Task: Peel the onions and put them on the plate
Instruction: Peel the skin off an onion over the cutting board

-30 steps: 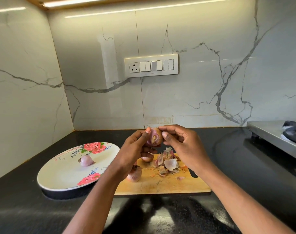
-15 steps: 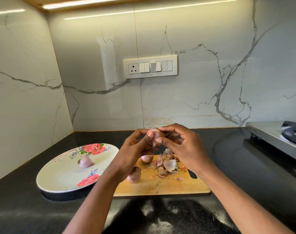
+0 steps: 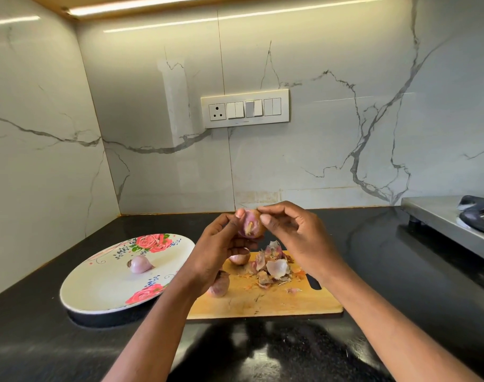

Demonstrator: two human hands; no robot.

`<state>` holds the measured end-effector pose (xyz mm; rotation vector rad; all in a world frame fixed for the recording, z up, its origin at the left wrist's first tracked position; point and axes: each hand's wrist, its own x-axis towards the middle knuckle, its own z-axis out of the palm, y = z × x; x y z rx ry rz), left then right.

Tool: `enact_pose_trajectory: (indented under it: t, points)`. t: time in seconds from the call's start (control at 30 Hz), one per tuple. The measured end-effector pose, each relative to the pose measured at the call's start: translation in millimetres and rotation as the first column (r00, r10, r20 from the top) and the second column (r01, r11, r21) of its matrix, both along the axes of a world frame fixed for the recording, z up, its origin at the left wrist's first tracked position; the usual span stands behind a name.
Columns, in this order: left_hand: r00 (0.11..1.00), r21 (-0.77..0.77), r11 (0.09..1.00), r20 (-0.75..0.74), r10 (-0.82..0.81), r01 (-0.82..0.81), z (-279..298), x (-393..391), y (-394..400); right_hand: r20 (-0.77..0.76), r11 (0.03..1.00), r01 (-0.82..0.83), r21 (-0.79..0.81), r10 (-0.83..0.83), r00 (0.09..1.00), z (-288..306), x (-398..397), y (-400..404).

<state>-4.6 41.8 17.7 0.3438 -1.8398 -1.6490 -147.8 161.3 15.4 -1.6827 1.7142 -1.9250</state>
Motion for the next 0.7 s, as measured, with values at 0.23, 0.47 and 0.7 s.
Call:
enact_pose_trajectory:
  t: [0.23, 0.47, 0.7]
  points:
    - [0.995, -0.109, 0.992, 0.073, 0.075, -0.067, 0.1, -0.6, -2.1, -0.058, 0.999, -0.001, 0.035, 0.003, 0.998, -1.8, 7.5, 1.9]
    - [0.999, -0.103, 0.993, -0.012, 0.051, -0.052, 0.3, -0.2, -1.8, -0.04, 1.0, 0.009, 0.005, -0.009, 0.999, -0.7, 4.4, 2.4]
    - [0.998, -0.157, 0.986, -0.024, 0.059, -0.062, 1.9, 0.7, -0.2, -0.056, 0.999, 0.044, -0.018, -0.045, 0.997, -1.4, 3.6, 0.9]
